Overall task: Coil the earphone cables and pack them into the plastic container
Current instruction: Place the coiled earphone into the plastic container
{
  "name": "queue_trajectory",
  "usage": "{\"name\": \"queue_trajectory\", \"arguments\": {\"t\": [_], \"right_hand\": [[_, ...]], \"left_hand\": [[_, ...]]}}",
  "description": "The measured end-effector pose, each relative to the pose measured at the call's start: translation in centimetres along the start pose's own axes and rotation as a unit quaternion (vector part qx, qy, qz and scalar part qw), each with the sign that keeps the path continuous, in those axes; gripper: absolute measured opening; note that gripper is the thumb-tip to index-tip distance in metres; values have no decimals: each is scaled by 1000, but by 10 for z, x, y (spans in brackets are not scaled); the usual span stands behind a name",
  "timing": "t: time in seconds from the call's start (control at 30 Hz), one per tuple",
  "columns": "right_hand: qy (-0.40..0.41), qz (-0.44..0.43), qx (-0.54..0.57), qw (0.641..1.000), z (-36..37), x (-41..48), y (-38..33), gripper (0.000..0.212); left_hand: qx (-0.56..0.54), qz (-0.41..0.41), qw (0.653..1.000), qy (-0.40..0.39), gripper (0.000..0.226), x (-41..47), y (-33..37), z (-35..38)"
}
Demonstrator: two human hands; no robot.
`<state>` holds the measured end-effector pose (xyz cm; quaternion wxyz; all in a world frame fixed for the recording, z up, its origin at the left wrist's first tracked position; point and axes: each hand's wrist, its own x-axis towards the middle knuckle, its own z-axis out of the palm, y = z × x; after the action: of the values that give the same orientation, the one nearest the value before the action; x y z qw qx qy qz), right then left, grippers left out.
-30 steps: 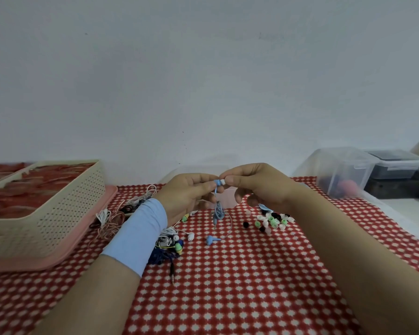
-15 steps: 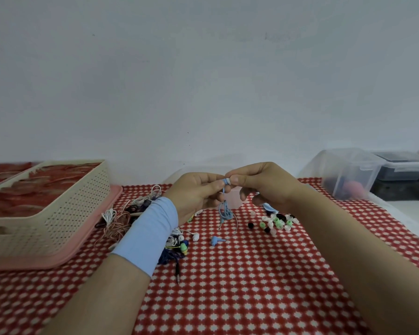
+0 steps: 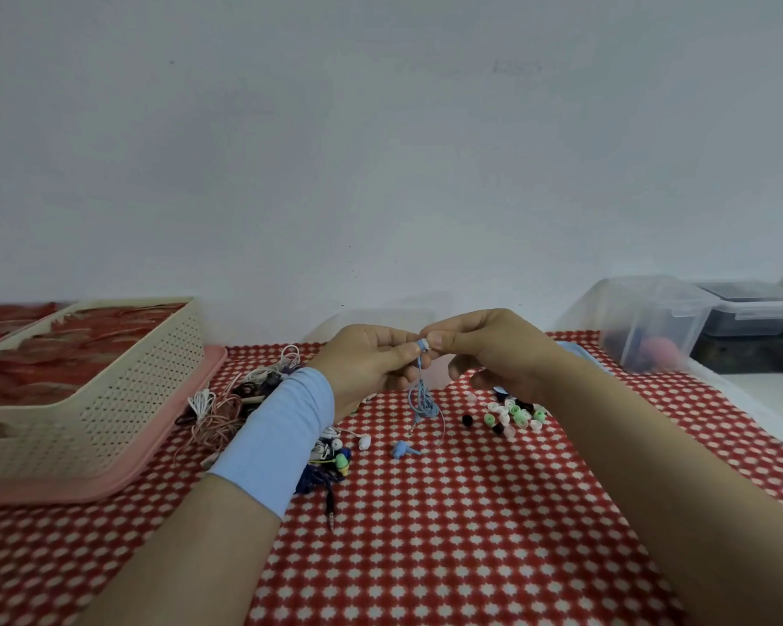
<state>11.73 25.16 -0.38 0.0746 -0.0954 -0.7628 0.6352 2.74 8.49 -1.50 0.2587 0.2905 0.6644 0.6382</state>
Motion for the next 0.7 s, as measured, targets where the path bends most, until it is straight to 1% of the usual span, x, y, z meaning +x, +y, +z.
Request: {"name": "queue_trajectory", "arguments": {"t": [0.07,0.17,0.27,0.43,0.57,0.7], "right_hand": [[34,-20,7,999,4,0,0,11],[77,-87,-27,993,7,1,-2,9],[76,-114,-52,989,7,0,-3,8],[37,-91,-58,993,1,-3,-7,13],[0,-47,-27,999,-5,-4,-7,15],[-13,-18,2,1000,-6,-3,-6,16]], "left_hand": [[-23,-8,1000,11,14,1,0,0],[-67,-18,997,22,18,1,3,0],[-84,-27,996,16,20,1,4,-2],[-68,-29,997,-12,19,0,4,-6],[-55,-26,998,-22,20,0,4,-7],[-38,-19,999,-28,19,-1,4,-7]]}}
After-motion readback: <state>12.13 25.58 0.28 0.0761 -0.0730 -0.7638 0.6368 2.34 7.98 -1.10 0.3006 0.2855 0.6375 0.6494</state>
